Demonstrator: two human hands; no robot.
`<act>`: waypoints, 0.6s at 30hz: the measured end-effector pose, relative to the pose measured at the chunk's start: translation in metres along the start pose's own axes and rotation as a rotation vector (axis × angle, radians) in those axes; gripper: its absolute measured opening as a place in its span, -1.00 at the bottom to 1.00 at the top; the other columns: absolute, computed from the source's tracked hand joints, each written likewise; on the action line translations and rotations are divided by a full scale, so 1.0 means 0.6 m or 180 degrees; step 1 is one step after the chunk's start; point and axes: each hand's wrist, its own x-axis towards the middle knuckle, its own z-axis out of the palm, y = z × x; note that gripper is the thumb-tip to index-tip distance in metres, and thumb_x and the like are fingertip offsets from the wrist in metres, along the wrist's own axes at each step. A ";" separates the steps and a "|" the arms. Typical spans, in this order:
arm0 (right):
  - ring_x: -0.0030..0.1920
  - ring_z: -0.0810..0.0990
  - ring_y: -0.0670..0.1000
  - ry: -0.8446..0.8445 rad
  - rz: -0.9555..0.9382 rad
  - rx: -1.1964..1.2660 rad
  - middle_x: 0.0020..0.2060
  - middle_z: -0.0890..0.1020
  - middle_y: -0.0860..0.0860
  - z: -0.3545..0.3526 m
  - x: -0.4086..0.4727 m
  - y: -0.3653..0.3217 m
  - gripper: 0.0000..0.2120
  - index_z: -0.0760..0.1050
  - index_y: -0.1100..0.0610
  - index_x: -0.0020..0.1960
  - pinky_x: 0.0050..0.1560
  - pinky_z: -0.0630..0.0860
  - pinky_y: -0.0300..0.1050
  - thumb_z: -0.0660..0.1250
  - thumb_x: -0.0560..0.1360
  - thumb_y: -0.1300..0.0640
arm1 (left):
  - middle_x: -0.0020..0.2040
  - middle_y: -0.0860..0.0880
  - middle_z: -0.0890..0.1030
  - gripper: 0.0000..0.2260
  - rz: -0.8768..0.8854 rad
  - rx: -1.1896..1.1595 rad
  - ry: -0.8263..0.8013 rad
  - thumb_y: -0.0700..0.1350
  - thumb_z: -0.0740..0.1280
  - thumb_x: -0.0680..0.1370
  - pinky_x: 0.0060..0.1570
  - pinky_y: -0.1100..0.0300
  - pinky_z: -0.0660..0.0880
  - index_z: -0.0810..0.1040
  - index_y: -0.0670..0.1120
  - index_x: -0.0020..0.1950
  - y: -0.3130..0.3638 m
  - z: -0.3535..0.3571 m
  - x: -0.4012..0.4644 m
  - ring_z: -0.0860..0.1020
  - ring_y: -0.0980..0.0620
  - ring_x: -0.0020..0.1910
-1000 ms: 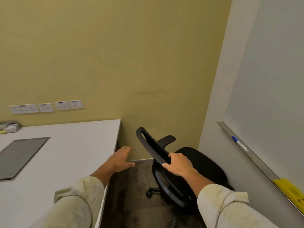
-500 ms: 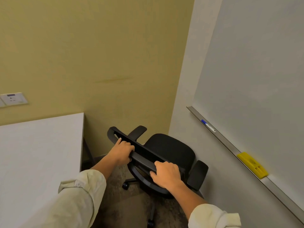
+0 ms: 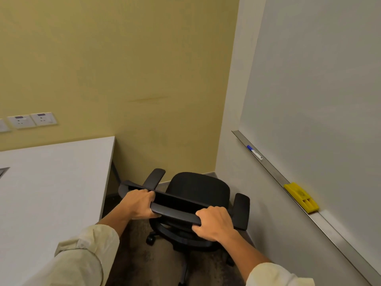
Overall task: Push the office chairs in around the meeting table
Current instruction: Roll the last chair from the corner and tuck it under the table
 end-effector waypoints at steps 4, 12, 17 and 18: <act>-0.38 0.49 -0.01 -0.0034 -0.0383 -0.0091 -0.43 0.49 -0.10 -0.010 -0.051 0.010 -0.70 0.45 -0.04 -0.26 -0.32 0.37 -0.12 0.20 0.43 -0.25 | -0.14 0.15 0.58 -0.42 -0.0151 0.0115 -0.0509 0.54 0.22 0.27 -0.29 0.31 0.34 0.52 0.12 0.01 0.040 -0.009 -0.070 0.50 0.17 -0.27; -0.41 0.42 -0.05 -0.0197 -0.0887 -0.0157 -0.43 0.48 -0.11 -0.020 -0.102 0.050 -0.69 0.50 -0.02 -0.22 -0.34 0.28 -0.15 0.23 0.43 -0.25 | -0.39 0.18 0.50 -0.49 -0.0802 -0.0082 -0.0279 0.53 0.18 0.27 -0.39 0.36 0.28 0.52 0.11 -0.26 0.135 0.024 -0.176 0.49 0.16 -0.39; -0.36 0.45 -0.04 -0.0299 -0.1089 -0.0137 -0.37 0.55 -0.09 -0.028 -0.084 0.065 -0.70 0.57 -0.01 -0.16 -0.32 0.31 -0.15 0.26 0.45 -0.23 | -0.40 0.13 0.52 -0.55 -0.1029 -0.0164 -0.0360 0.48 0.22 0.28 -0.42 0.37 0.26 0.48 0.09 -0.34 0.153 0.025 -0.191 0.50 0.12 -0.42; -0.36 0.44 -0.04 -0.0302 -0.1140 -0.0154 -0.37 0.54 -0.09 -0.029 -0.077 0.064 -0.70 0.56 -0.01 -0.17 -0.32 0.30 -0.15 0.26 0.45 -0.23 | -0.43 0.14 0.50 -0.56 -0.1091 -0.0157 -0.0312 0.47 0.22 0.29 -0.43 0.38 0.25 0.45 0.10 -0.38 0.151 0.026 -0.196 0.49 0.13 -0.43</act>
